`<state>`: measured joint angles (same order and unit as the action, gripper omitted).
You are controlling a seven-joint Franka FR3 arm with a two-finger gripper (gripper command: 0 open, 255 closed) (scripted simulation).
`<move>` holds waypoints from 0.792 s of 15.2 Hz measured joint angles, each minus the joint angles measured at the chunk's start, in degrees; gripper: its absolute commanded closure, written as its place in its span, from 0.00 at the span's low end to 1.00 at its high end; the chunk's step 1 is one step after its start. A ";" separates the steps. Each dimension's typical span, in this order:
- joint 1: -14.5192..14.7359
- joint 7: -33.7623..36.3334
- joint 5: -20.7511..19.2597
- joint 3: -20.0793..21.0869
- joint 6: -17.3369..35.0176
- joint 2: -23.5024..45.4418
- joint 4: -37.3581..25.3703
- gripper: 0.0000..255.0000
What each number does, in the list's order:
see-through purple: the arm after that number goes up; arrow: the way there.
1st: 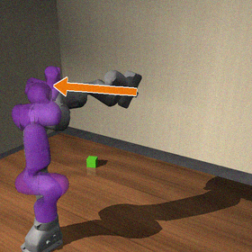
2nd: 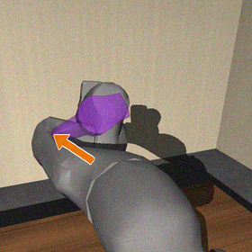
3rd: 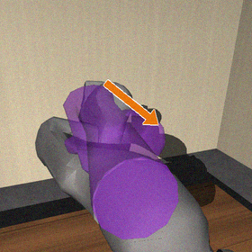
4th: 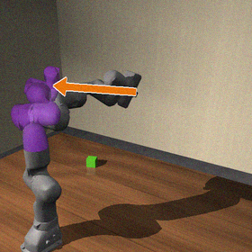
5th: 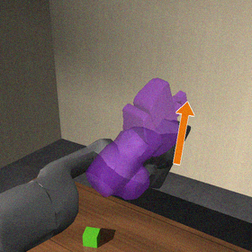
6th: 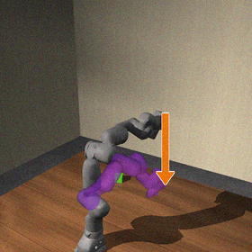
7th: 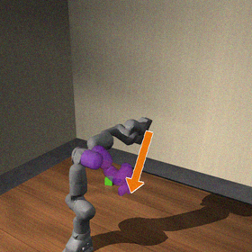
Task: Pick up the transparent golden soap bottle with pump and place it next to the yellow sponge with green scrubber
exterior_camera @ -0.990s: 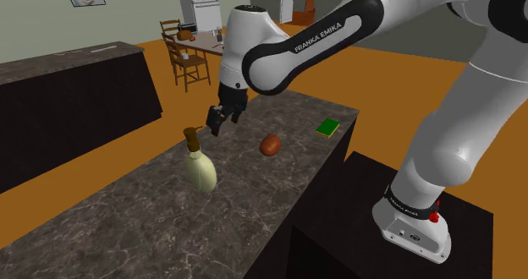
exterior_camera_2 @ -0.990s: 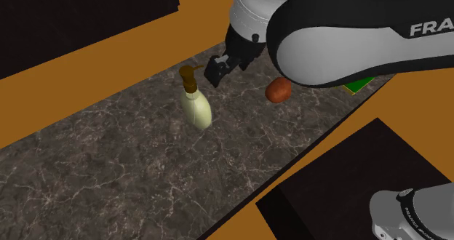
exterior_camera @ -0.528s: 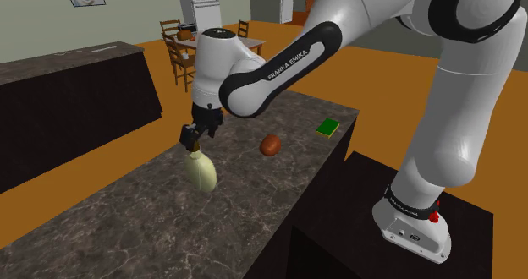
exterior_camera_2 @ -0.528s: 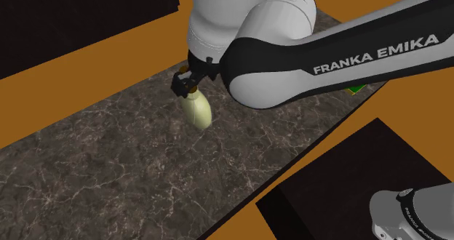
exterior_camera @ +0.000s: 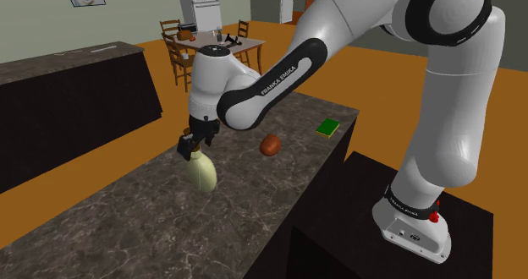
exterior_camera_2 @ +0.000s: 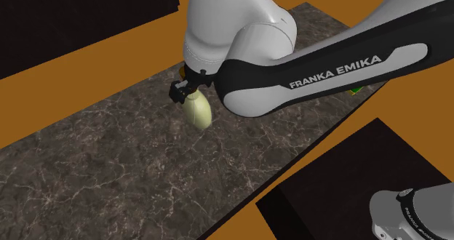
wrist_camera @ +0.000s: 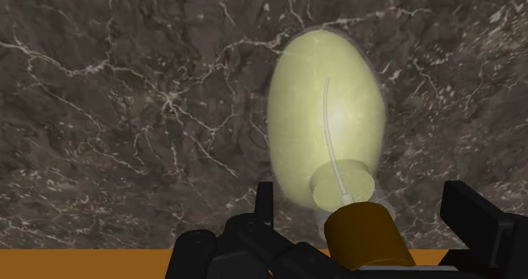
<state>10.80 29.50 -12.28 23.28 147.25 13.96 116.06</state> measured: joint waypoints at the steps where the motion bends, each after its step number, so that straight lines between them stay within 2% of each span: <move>1: 0.04 0.07 -0.10 -0.04 0.10 0.12 -0.02 0.00; 6: 0.07 0.13 -0.21 -0.09 0.20 0.28 -0.08 0.00; 7: 0.07 0.13 -0.21 -0.09 0.20 0.28 -0.08 1.00; 12: 0.07 0.13 -0.22 -0.10 0.21 0.27 -0.08 1.00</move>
<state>10.86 29.63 -12.49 23.19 147.46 14.24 115.97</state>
